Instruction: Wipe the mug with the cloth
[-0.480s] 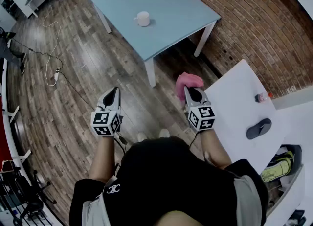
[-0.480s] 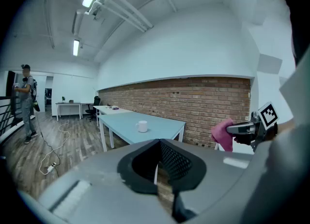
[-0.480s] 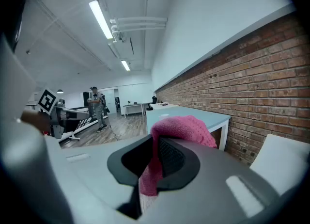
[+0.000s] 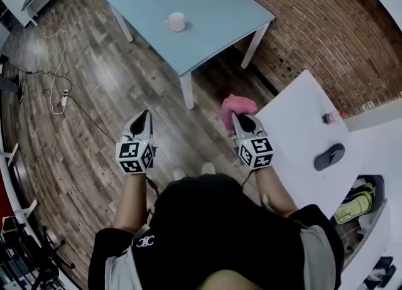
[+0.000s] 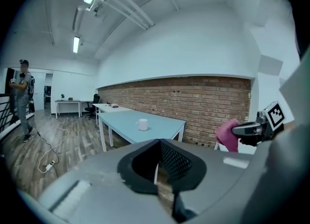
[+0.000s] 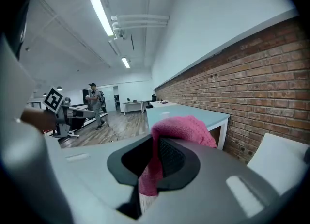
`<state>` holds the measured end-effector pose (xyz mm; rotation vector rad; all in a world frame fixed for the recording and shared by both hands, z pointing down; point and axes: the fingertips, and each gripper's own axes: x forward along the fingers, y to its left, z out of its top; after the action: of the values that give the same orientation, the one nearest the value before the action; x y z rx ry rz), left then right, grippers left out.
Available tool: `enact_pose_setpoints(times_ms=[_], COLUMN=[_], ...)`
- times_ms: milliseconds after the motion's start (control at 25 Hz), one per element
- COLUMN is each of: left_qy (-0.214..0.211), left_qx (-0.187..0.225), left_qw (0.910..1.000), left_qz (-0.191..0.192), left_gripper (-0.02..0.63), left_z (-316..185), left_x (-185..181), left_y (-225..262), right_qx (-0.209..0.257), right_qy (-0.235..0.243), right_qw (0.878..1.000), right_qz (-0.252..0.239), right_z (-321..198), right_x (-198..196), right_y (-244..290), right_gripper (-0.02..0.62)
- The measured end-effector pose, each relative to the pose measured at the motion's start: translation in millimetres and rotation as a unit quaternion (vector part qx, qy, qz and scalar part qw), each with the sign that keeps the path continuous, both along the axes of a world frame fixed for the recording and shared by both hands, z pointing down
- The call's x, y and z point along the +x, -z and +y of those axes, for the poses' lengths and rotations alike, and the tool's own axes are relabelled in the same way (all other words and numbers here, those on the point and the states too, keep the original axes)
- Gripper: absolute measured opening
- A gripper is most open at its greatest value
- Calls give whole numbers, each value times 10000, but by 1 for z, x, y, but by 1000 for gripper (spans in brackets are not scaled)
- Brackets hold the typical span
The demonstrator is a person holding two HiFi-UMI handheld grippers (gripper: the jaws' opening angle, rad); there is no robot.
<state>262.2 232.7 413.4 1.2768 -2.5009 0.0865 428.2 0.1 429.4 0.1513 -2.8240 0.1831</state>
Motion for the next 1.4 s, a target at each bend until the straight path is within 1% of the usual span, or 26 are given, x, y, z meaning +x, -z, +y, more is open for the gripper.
enact_pose_setpoints(times_ms=[200, 440, 560, 720, 880, 1160, 1280, 1400], left_qy=[-27, -109, -154, -315, -395, -368, -324, -301], left_qx=[102, 120, 129, 80, 5, -184, -209, -225], left_qw=[9999, 9997, 9997, 9994, 9991, 9987, 9986, 9987], left_qz=[-80, -184, -104, 119, 140, 301, 358, 354], left_gripper=[2, 2, 2, 2, 2, 2, 2, 2], left_z=[-2, 8, 17, 29, 41, 59, 65, 60], left_x=[-15, -32, -45, -58, -66, -81, -99, -123], left_y=[5, 5, -1, -14, -23, -44, -50, -55], right_qx=[121, 256, 327, 386, 411, 270, 272, 286], right_qy=[-79, -77, -120, -290, -414, -371, -359, -336], right_qw=[9998, 9995, 9991, 9985, 9979, 9967, 9966, 9972], right_qz=[157, 194, 221, 273, 280, 670, 693, 610], right_z=[2, 15, 22, 24, 27, 40, 41, 34], right_x=[-4, -22, -35, -47, -55, -65, -84, -112], right_y=[-3, -2, -3, -3, -2, -32, -37, -38], right_gripper=[35, 35, 35, 35, 35, 35, 35, 35])
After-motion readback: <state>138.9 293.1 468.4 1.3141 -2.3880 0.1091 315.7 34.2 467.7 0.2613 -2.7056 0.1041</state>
